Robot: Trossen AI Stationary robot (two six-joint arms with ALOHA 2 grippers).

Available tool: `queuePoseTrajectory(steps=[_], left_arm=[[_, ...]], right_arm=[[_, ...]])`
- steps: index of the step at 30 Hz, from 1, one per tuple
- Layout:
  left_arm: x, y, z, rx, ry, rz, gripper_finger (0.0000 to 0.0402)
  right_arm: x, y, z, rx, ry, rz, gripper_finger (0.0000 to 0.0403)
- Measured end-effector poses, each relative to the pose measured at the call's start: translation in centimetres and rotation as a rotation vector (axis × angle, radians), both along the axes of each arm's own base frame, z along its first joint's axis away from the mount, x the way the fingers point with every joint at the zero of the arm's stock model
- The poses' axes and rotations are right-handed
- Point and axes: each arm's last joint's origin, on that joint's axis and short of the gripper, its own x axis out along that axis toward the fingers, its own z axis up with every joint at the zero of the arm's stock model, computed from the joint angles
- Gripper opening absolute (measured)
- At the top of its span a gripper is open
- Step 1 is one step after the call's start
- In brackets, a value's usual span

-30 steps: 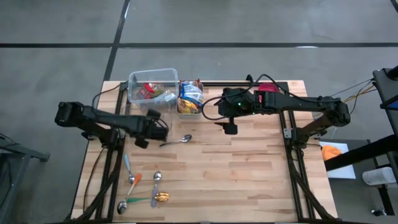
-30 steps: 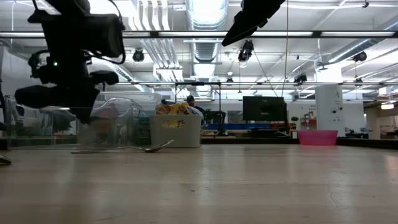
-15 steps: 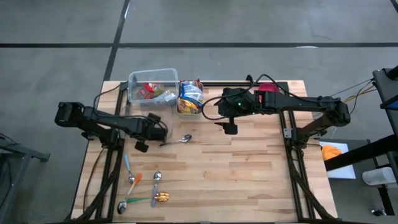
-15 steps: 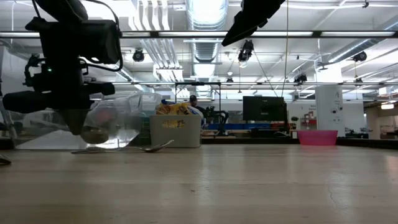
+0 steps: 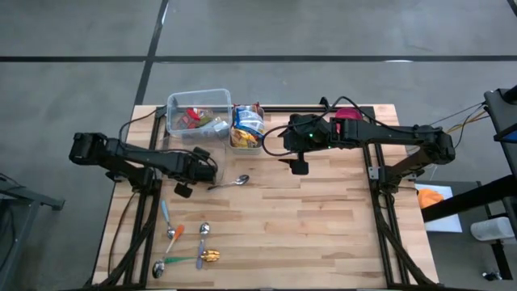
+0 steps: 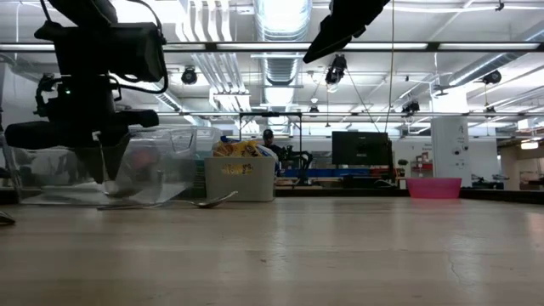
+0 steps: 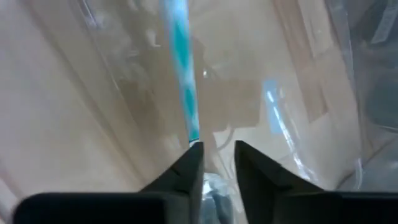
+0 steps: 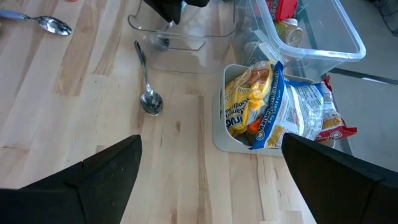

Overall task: Pick & Place Food Item
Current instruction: Put the white spoon into the transparent bin, then adjust the transparent bin

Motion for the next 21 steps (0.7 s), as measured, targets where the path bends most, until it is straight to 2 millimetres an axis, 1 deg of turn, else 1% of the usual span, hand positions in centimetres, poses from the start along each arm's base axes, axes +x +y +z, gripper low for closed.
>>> queuePoseTrajectory(steps=[4, 8, 13, 18, 21], left_arm=[[-0.1, 0.1, 0.1, 0.026, 0.004, 0.0, 0.0139], [-0.2, 0.1, 0.2, 0.053, 0.017, -0.019, 0.0169], [-0.4, 0.3, 0.6, 0.113, 0.032, -0.069, 0.0179], [-1.1, 0.4, 1.9, 0.163, 0.019, -0.154, 0.0179], [-1.6, 0.5, 2.8, 0.187, 0.008, -0.237, 0.0179]], right_arm=[[0.0, 0.0, 0.0, 0.0, 0.0, 0.0, 0.0384], [0.0, 0.0, 0.0, 0.0, 0.001, 0.001, 0.0384], [0.0, 0.0, 0.0, 0.0, 0.0, 0.0, 0.0384], [0.0, 0.0, 0.0, 0.0, 0.0, 0.0, 0.0384], [0.0, 0.0, 0.0, 0.0, 0.0, 0.0, 0.0384]])
